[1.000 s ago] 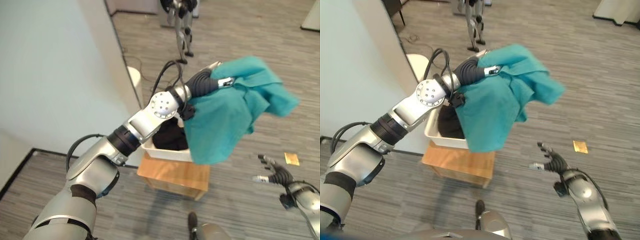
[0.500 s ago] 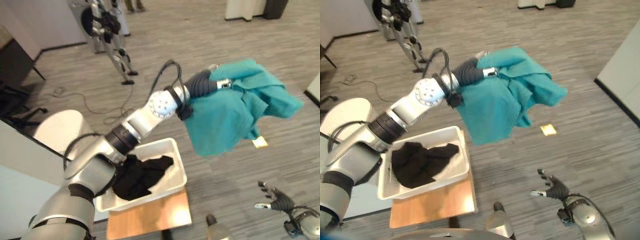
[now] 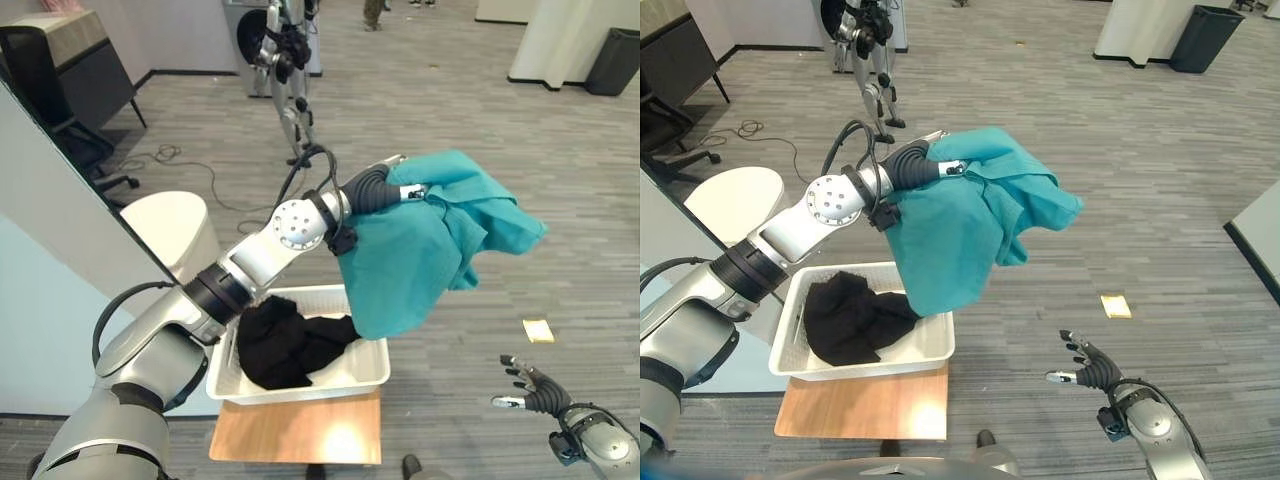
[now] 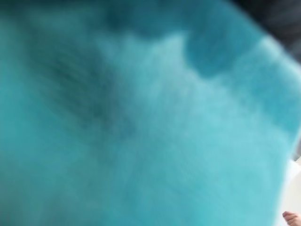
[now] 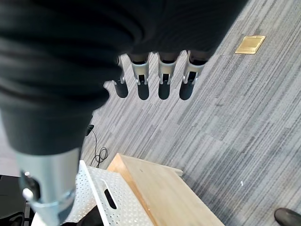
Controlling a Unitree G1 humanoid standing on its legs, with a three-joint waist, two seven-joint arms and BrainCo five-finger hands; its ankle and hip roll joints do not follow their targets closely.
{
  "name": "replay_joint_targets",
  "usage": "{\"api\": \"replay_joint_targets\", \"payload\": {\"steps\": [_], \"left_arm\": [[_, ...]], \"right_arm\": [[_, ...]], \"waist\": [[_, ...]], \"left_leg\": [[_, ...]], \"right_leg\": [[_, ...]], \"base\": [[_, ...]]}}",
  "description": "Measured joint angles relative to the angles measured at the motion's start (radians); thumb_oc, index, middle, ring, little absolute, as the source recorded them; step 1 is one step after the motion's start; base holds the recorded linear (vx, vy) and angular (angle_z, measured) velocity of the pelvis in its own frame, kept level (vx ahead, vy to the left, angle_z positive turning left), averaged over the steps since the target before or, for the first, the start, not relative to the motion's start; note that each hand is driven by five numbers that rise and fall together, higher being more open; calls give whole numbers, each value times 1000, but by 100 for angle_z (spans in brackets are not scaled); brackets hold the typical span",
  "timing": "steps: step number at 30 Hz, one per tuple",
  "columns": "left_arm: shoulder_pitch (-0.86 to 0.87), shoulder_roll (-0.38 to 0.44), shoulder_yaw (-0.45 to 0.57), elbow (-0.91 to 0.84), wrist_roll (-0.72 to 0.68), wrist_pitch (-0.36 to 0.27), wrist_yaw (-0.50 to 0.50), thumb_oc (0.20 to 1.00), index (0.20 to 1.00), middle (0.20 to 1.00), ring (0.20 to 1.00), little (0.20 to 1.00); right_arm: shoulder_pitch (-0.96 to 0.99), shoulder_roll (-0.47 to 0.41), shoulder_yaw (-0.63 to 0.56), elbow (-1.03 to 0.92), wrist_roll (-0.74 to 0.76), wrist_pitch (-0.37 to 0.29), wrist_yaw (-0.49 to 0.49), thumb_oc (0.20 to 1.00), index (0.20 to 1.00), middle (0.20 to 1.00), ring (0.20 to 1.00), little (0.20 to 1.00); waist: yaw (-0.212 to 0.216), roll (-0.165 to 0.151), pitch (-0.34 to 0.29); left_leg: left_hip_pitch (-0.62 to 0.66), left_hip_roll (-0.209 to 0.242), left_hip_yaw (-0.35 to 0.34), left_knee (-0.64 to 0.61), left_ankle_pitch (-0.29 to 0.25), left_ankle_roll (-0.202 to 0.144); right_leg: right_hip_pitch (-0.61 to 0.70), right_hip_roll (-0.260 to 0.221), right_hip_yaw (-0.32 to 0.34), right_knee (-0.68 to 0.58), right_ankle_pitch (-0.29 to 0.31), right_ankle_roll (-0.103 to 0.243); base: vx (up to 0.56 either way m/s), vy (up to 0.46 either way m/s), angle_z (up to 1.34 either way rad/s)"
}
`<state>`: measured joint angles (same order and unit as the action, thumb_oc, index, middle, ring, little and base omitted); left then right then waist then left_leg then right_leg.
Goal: Pick up bed clothes into laundry basket.
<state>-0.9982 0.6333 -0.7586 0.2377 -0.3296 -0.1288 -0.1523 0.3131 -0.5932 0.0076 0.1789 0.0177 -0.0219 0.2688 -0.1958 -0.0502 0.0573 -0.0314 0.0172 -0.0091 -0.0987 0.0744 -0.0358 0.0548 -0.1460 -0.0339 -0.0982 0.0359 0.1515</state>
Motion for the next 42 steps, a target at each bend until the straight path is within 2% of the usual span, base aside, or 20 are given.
{"api": "replay_joint_targets", "payload": {"steps": [5, 7, 10, 12, 15, 18, 20, 26, 30, 33, 34, 38, 42], "left_arm": [[-46, 76, -21, 115, 134, -20, 28, 200, 200, 200, 200, 200], [-54, 101, -20, 218, 161, -11, 40, 200, 200, 200, 200, 200], [-56, 165, -18, 277, 196, -9, 43, 200, 200, 200, 200, 200], [-55, 176, -18, 296, 197, 9, 43, 200, 200, 200, 200, 200], [-44, 219, -10, 323, 227, 14, 47, 200, 200, 200, 200, 200], [14, 236, 68, 321, 236, 9, 62, 200, 200, 200, 200, 200], [45, 254, 69, 309, 266, 12, 62, 200, 200, 200, 200, 200], [181, 255, 153, 227, 286, 15, 65, 200, 200, 200, 200, 200], [227, 241, 179, 228, 311, 23, 68, 200, 200, 200, 200, 200], [234, 189, 214, 269, 311, 23, 79, 200, 200, 200, 200, 200], [234, 187, 210, 275, 315, 24, 80, 1000, 1000, 1000, 1000, 1000], [230, 191, 206, 272, 354, 24, 94, 1000, 1000, 1000, 1000, 1000], [223, 227, 201, 186, 394, 24, 91, 1000, 1000, 1000, 1000, 1000]], "right_arm": [[19, -10, 0, -4, 0, -5, 2, 1000, 1000, 1000, 1000, 1000], [28, -13, 0, -3, 0, -5, 3, 1000, 1000, 1000, 1000, 1000], [28, -16, 0, -2, 0, -11, 2, 1000, 1000, 1000, 1000, 1000], [42, -16, 0, -1, 0, -11, 2, 1000, 1000, 1000, 1000, 1000], [59, -15, 0, 0, 0, -13, 2, 1000, 1000, 1000, 1000, 1000], [34, -5, 3, -1, 0, -15, 2, 1000, 1000, 1000, 1000, 1000], [16, 3, 3, -5, 0, -18, 0, 1000, 1000, 1000, 1000, 1000], [-20, 4, 1, -9, 0, -37, -1, 1000, 1000, 1000, 1000, 1000], [-40, 5, 1, -10, 0, -39, -1, 1000, 1000, 1000, 1000, 1000], [-44, 4, 1, -12, 0, -43, -4, 1000, 1000, 1000, 1000, 1000], [-50, 4, 1, -13, 0, -44, -6, 1000, 1000, 1000, 1000, 1000], [-55, 4, 1, -15, 0, -45, -11, 1000, 1000, 1000, 1000, 1000], [-57, 4, -5, -23, -6, -49, -23, 1000, 1000, 1000, 1000, 1000]], "waist": [[-9, 0, -1], [-21, -7, 1], [-24, -35, 16], [-25, -56, 28], [-23, -99, 56], [-13, -126, 101], [6, -138, 135], [63, -131, 223], [65, -135, 238], [61, -134, 238], [57, -134, 239], [58, -134, 239], [67, -124, 245]], "left_leg": [[-35, 8, 3, 0, 0, -8], [-53, 12, 1, 1, 11, -4], [-83, 16, 13, 6, 18, -12], [-88, 20, 17, 6, 18, -12], [-108, 23, 21, 6, 18, -15], [-149, 26, 18, 6, 27, -18], [-157, 28, 16, 6, 29, -18], [-159, 28, -9, 6, 32, -20], [-161, 27, -10, 6, 32, -20], [-177, 29, -12, 6, 35, -22], [-183, 29, -12, 6, 36, -22], [-178, 29, -12, 6, 36, -21], [-169, 27, -12, 6, 37, -21]], "right_leg": [[-36, 9, 0, 0, 4, -6], [-56, 13, 1, 0, 9, -7], [-92, 21, 12, 0, 16, -11], [-100, 24, 15, 0, 18, -12], [-120, 28, 19, 0, 21, -12], [-159, 32, 17, 0, 28, -13], [-166, 34, 15, 0, 30, -14], [-155, 36, -15, 0, 30, -13], [-155, 35, -17, 0, 30, -13], [-170, 37, -18, 0, 29, -12], [-175, 37, -18, 0, 29, -12], [-172, 37, -18, 0, 29, -12], [-162, 35, -18, 0, 29, -12]], "base": [[-38, 9, -3], [-112, -7, 1], [-71, -7, -12], [-70, -6, -8], [-73, -2, -4], [-53, 4, 2], [-33, 6, 4], [-47, 7, 12], [-15, 2, 1], [-11, 3, 0], [0, 0, 0], [0, 0, 0], [0, 0, 0]]}}
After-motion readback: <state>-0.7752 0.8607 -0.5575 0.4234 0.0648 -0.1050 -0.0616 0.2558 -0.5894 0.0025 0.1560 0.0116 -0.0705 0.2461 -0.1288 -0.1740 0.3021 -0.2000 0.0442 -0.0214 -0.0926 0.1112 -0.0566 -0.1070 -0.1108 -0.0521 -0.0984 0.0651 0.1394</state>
